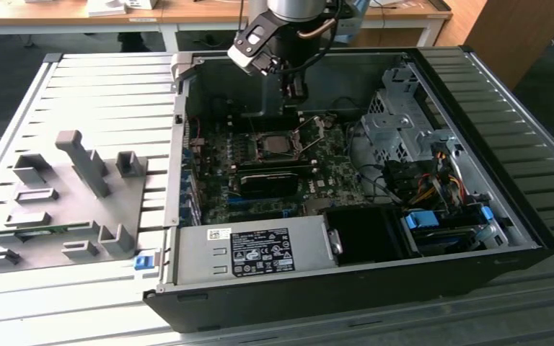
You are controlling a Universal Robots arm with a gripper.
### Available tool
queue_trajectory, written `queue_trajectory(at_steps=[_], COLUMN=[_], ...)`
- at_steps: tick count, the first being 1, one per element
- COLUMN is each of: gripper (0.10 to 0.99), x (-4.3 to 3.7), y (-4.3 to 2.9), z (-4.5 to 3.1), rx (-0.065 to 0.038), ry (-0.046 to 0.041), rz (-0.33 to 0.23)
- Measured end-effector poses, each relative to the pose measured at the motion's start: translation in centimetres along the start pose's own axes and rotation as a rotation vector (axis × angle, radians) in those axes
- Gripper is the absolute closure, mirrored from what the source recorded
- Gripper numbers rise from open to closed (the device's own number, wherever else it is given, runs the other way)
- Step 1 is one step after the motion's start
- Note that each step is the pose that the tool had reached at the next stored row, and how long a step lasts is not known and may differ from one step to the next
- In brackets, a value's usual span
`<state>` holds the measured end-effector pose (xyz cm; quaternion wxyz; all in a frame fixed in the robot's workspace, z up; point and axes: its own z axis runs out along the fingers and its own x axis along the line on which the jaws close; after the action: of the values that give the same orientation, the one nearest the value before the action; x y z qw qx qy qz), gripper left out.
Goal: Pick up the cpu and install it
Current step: 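Close the cpu cover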
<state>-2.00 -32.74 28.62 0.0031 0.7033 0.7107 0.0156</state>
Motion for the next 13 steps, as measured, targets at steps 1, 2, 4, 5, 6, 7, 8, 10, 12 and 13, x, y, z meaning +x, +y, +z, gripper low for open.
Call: queue_trajectory(at_steps=[1, 2, 4, 5, 6, 7, 8, 10, 12, 13], gripper=[0.980, 0.980, 0.980, 0.980, 0.980, 0.980, 0.980, 0.980, 0.980, 0.980], x=[0.00, 0.00, 0.00, -0.01, -0.01, -0.01, -0.01, -0.01, -0.01, -0.02], y=[0.08, 0.18, 0.36, 0.46, 0.60, 0.75, 0.90, 1.16, 1.41, 1.53], z=[0.01, 0.02, 0.03, 0.03, 0.04, 0.04, 0.04, 0.05, 0.06, 0.06], rx=[0.000, 0.000, 0.000, 0.000, 0.000, 0.000, 0.000, 0.000, 0.000, 0.000], ry=[0.0000, 0.0001, 0.0000, 0.0000, -0.0001, 0.0000, 0.0000, 0.0000, 0.0000, 0.0000], rz=[0.000, 0.000, 0.000, 0.000, 0.000, 0.000, 0.000, 0.000, 0.000, 0.000])
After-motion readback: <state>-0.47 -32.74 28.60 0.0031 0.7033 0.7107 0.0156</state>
